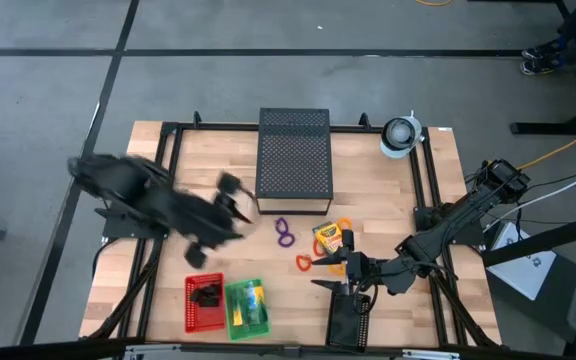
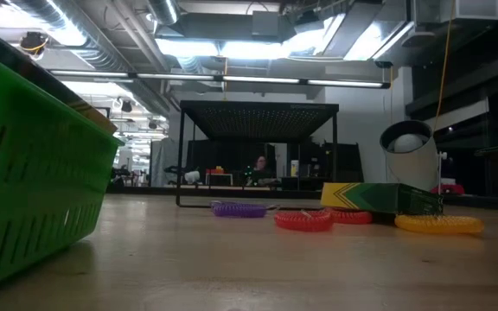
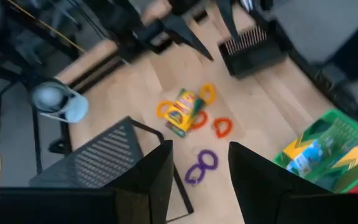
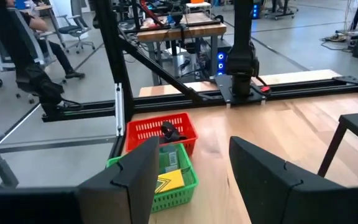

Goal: Pick & Place Office Desk Supplies
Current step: Put the crayon box into the green bin

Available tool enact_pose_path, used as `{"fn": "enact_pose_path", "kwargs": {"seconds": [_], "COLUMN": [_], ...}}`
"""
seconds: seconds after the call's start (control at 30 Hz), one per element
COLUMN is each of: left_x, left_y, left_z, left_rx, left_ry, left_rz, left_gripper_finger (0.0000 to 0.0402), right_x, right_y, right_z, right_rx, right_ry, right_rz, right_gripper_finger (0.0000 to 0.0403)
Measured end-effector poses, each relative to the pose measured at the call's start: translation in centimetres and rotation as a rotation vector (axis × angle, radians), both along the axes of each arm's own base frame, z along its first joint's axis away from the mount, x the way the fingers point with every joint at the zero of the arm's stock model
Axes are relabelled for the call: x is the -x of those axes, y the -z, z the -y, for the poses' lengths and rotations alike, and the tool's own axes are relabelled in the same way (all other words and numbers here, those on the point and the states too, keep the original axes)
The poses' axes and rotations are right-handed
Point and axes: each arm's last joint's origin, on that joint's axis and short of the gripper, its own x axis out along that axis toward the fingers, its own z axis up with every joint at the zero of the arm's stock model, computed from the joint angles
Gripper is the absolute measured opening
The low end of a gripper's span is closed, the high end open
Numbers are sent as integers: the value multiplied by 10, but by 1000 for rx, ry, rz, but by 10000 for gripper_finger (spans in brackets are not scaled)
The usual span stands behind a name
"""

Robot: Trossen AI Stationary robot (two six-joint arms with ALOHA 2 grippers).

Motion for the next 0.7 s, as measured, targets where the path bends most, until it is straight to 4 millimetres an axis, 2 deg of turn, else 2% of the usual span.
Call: {"fn": "enact_pose_path", "kwargs": {"seconds": [0.2, 0.27, 0.33, 0.43, 0.7], "left_x": [66, 84, 99, 107, 105], "left_y": [-27, -25, -14, 22, 161], "left_z": [-30, -37, -44, -48, -47], "left_rx": [131, 153, 150, 145, 196], "left_ry": [23, 16, -12, -38, -41], "left_rz": [273, 355, 415, 449, 573], "left_gripper_finger": [148, 146, 143, 141, 139], "right_x": [-3, -6, -8, -13, -22], "right_y": [0, -1, -3, -4, -12], "right_z": [5, 8, 10, 14, 21], "right_rx": [34, 61, 87, 110, 121], "right_ry": [33, 37, 26, -23, -163], "right_rz": [5, 12, 25, 31, 111], "right_gripper_finger": [196, 196, 196, 196, 196]}}
